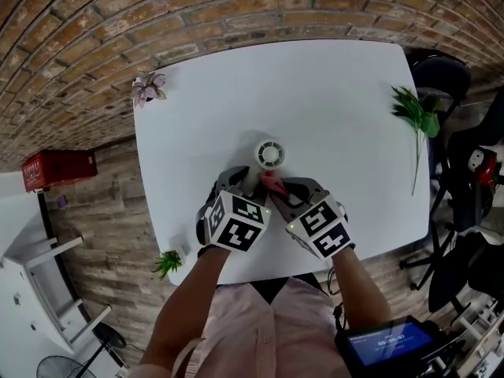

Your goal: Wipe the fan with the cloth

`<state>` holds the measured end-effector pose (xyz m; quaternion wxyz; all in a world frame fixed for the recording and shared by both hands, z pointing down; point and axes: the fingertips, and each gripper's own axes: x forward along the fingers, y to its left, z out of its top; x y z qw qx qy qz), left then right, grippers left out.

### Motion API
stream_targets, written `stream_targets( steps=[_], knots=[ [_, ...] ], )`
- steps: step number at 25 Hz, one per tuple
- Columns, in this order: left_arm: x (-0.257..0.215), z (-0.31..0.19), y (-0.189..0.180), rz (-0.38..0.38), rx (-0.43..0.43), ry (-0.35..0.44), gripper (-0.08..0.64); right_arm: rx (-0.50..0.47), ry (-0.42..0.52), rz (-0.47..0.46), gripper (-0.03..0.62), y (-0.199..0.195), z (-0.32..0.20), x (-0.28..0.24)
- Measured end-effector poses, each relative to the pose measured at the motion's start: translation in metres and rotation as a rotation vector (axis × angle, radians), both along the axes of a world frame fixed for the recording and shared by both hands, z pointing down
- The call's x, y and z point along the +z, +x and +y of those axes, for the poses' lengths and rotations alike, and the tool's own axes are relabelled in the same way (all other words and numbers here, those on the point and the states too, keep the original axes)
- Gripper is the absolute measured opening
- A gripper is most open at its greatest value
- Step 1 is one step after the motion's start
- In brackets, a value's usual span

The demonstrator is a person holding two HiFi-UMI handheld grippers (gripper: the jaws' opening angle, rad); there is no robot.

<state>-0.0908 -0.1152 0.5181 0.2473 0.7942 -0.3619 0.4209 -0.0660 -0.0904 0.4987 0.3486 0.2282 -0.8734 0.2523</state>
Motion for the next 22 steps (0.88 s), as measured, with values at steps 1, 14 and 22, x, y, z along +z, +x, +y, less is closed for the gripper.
stream_targets(
  steps=[1, 14, 22],
  knots=[
    [0.0, 0.002, 0.001, -0.001, 0.005, 0.001, 0.195, 0.012, -0.009, 0.004, 0.06, 0.001, -0.002, 0.003],
    [0.0, 0.016, 0.005, 0.06, -0.022, -0.039, 0.195, 0.176, -0.069, -0.005, 0.058, 0.007, -0.014, 0.012],
    [0.001, 0.024, 0.006, 0.044, 0.009, -0.034, 0.195, 0.148, -0.065, 0.026, 0.058, 0.012, -0.007, 0.014]
  ],
)
